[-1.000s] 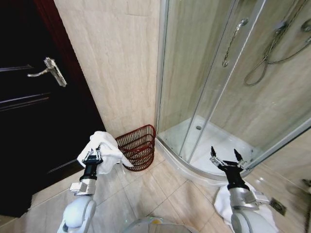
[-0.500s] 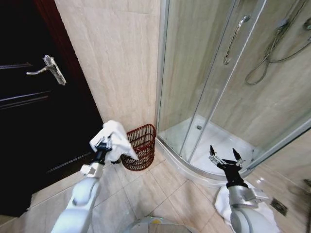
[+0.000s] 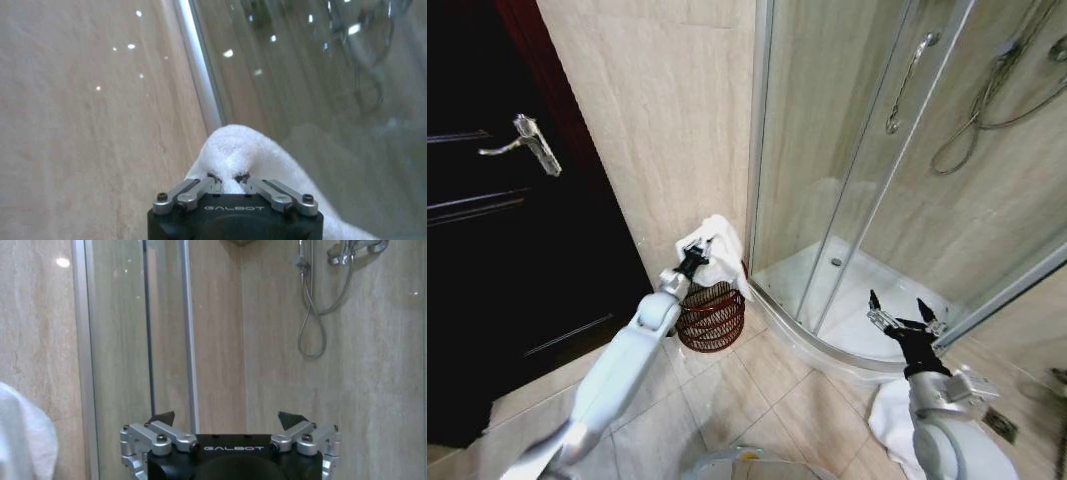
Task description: Discard the used towel into the hamper.
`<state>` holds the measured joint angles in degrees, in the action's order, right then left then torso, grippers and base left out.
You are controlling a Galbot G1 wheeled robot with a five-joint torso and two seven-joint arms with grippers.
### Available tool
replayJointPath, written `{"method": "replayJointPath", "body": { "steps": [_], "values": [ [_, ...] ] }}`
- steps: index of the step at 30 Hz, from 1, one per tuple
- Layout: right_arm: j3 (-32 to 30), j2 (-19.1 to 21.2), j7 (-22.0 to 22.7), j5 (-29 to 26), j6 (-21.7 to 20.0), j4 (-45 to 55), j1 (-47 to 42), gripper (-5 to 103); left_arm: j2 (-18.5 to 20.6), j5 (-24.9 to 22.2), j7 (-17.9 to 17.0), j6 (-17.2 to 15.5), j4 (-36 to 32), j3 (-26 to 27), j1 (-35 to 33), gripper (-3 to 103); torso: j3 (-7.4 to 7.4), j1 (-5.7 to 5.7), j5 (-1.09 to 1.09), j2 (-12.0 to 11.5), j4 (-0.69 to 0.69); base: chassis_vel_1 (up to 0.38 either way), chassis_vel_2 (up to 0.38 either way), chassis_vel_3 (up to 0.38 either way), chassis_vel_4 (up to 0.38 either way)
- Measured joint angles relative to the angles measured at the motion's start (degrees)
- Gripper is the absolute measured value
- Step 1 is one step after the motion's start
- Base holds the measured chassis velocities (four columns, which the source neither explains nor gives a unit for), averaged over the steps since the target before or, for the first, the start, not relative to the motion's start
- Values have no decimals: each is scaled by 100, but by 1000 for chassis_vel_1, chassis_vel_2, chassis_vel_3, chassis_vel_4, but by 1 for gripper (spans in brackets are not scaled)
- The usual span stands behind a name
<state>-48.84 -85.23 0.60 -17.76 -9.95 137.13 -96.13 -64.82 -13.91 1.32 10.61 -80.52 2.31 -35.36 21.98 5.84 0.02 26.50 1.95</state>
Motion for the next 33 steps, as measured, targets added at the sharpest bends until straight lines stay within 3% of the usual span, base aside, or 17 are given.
{"method": "replayJointPath", "body": {
  "steps": [3, 7, 12, 16, 21, 28, 33],
  "values": [
    [-105, 140, 45, -125, 5, -23, -8, 100, -211, 508, -187, 189, 936, -340, 554, 9, 3, 3, -1, 4, 0, 0, 0, 0, 0],
    [-161, 181, 85, -209, 31, -90, 32, 100, -329, 930, -371, 290, 1412, -427, 815, 9, 5, 4, -1, 7, 1, 0, 0, 0, 0],
    [-188, 211, 88, -302, 85, -141, -18, 100, -245, 1056, -509, 242, 1340, -363, 903, 9, 7, 5, -2, 10, 1, 0, 0, 0, 0],
    [-168, 219, 84, -334, 131, -207, -16, 100, 55, 828, -610, 69, 972, -277, 1027, 9, 7, 5, -1, 14, 2, 0, 0, 0, 0],
    [-64, 172, 65, -311, 133, -242, 52, 100, 267, 856, -555, 26, 963, -168, 1008, 9, 9, 6, 0, 16, 2, 0, 0, 0, 0],
    [-55, 156, 52, -294, 137, -293, 40, 100, 204, 1179, -454, 224, 1381, -46, 597, 9, 11, 8, -2, 18, 2, 0, 0, 0, 0],
    [-80, 121, 52, -284, 144, -297, -3, 100, 232, 1555, -90, 335, 1547, -5, 308, 9, 11, 8, -3, 19, 2, 0, 0, 0, 0]
  ]
}}
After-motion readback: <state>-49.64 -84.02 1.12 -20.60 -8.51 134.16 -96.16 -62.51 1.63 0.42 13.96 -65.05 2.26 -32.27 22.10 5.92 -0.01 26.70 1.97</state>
